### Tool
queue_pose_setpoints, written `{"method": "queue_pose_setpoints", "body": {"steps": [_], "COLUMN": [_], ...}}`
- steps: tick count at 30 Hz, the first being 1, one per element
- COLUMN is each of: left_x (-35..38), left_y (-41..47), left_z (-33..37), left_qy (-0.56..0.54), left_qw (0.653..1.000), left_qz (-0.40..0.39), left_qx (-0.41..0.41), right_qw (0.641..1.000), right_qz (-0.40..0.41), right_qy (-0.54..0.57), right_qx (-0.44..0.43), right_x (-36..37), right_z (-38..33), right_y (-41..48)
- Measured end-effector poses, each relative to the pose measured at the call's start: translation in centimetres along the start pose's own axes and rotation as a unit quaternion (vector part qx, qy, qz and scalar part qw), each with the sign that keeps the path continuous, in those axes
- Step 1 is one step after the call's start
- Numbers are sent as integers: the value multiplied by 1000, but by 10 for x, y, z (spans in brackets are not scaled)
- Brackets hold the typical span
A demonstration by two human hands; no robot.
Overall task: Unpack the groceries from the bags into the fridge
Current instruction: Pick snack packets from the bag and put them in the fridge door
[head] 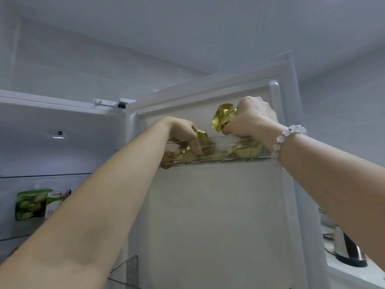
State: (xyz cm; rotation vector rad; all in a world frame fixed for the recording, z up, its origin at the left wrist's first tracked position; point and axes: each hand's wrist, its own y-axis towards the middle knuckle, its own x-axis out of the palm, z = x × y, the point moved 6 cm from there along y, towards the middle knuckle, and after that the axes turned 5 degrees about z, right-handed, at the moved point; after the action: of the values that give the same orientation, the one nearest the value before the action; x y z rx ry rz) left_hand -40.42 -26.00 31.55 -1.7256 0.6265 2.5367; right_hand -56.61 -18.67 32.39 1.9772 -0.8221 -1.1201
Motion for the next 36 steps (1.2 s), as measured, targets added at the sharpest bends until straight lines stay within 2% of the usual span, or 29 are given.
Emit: {"method": "queue_pose_setpoints", "body": {"steps": [3,6,8,11,14,17,21,24,28,32,36], "left_x": [1,-4,-14,-33,-36,-35,-24,-25,-22,-10,5], "left_y": [4,-5,-11,-23,-33,-35,-37,-30,-21,-22,-17], "left_z": [5,14,21,40,50,52,52,46,30,28,40], "left_qy": [29,-1,-25,-176,-260,-245,-268,-289,-246,-226,-197], "left_qw": [999,998,999,978,957,959,952,945,959,968,973], "left_qz": [-30,-63,-40,-5,-17,17,15,61,114,101,118], "left_qx": [-7,3,27,115,131,141,144,137,76,31,14], "right_qw": [1000,1000,999,998,995,993,991,989,990,991,991], "right_qz": [-8,-23,-32,-35,-25,-19,-28,-47,-74,-97,-65], "right_qy": [-1,-3,-2,29,52,47,31,12,4,-14,-64], "right_qx": [0,-7,-19,-53,-83,-108,-125,-137,-116,-95,-95], "right_x": [2,3,4,7,8,12,17,14,3,0,1], "right_z": [3,2,0,-10,-25,-37,-44,-43,-29,-18,-13], "right_y": [2,3,5,8,7,4,2,5,8,4,1]}}
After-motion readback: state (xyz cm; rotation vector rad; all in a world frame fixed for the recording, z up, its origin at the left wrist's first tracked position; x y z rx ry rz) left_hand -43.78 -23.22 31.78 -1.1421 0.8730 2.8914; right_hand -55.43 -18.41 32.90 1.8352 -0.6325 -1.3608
